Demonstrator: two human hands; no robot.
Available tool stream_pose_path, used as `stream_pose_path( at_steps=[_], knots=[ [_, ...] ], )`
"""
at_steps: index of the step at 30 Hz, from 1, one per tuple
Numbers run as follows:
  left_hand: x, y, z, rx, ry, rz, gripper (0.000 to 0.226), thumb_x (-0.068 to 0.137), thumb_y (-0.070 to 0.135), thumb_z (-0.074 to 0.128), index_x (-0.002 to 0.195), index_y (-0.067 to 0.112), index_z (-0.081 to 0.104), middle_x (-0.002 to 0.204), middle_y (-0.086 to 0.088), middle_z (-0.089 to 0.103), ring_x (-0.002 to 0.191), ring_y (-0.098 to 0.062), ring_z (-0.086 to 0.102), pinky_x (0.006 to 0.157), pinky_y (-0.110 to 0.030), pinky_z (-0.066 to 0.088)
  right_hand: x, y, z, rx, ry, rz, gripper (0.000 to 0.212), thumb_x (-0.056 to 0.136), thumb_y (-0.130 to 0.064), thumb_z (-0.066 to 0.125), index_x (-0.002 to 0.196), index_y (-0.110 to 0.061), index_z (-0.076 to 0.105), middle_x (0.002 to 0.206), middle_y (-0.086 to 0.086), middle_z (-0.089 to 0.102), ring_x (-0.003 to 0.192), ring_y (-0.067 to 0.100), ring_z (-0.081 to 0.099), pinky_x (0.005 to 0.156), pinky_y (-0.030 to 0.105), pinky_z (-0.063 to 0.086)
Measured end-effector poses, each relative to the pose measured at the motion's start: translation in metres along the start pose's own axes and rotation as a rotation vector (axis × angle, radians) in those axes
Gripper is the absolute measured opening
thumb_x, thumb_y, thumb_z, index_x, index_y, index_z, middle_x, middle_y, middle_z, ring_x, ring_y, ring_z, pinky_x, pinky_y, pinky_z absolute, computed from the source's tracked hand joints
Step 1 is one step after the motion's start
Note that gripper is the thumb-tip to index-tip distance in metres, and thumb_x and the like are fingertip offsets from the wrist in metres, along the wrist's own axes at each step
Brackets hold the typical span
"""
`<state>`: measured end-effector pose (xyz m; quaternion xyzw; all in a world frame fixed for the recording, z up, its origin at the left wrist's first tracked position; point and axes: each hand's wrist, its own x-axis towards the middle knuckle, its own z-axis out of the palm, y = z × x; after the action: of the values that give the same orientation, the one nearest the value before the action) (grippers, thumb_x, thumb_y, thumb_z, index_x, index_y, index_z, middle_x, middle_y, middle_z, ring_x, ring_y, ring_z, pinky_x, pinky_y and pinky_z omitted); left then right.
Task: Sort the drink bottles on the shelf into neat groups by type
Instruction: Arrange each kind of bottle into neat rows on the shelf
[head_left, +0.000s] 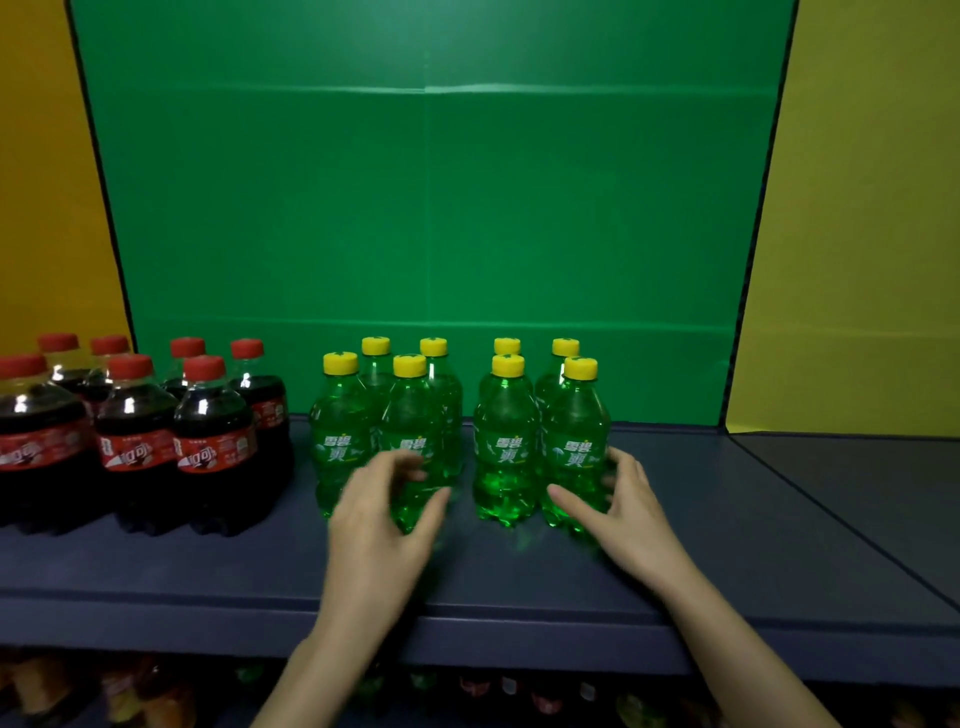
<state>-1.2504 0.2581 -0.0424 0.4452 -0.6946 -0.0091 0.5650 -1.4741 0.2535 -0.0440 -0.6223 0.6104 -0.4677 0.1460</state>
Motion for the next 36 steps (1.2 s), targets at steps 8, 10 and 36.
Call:
stream_pose_path(
  at_steps=[8,10,36],
  knots=[
    [0.039,-0.054,-0.043,-0.038,-0.08,-0.209,0.11,0.051,0.037,0.083,0.137,0.006,0.023,0.137,-0.011,0.031,0.128,-0.023,0.034,0.106,-0.026,0.026,0.006,-0.005,-0.004,0.292,-0.027,0.067,0.112,0.047,-0.061,0.075,0.14,-0.028,0.022,0.149,-0.002,0.029,0.135,0.013,0.032,0.112,0.035,0.028],
    [0.046,-0.063,-0.043,-0.127,-0.185,-0.281,0.117,0.05,0.036,0.085,0.142,0.011,0.017,0.146,-0.009,0.025,0.133,-0.02,0.03,0.109,-0.027,0.023,0.008,-0.007,-0.005,0.356,-0.061,0.092,0.117,0.046,-0.057,0.077,0.143,-0.029,0.018,0.152,-0.001,0.026,0.138,0.015,0.028,0.115,0.037,0.024],
    [0.07,-0.09,-0.022,-0.642,-0.517,-0.473,0.068,0.057,0.0,0.082,0.111,0.025,0.049,0.108,0.004,0.064,0.091,-0.001,0.063,0.063,-0.007,0.048,0.019,-0.015,0.002,0.378,-0.181,0.082,0.13,0.031,-0.071,0.079,0.142,-0.026,0.027,0.136,-0.006,0.049,0.124,0.014,0.048,0.112,0.042,0.032]
  ],
)
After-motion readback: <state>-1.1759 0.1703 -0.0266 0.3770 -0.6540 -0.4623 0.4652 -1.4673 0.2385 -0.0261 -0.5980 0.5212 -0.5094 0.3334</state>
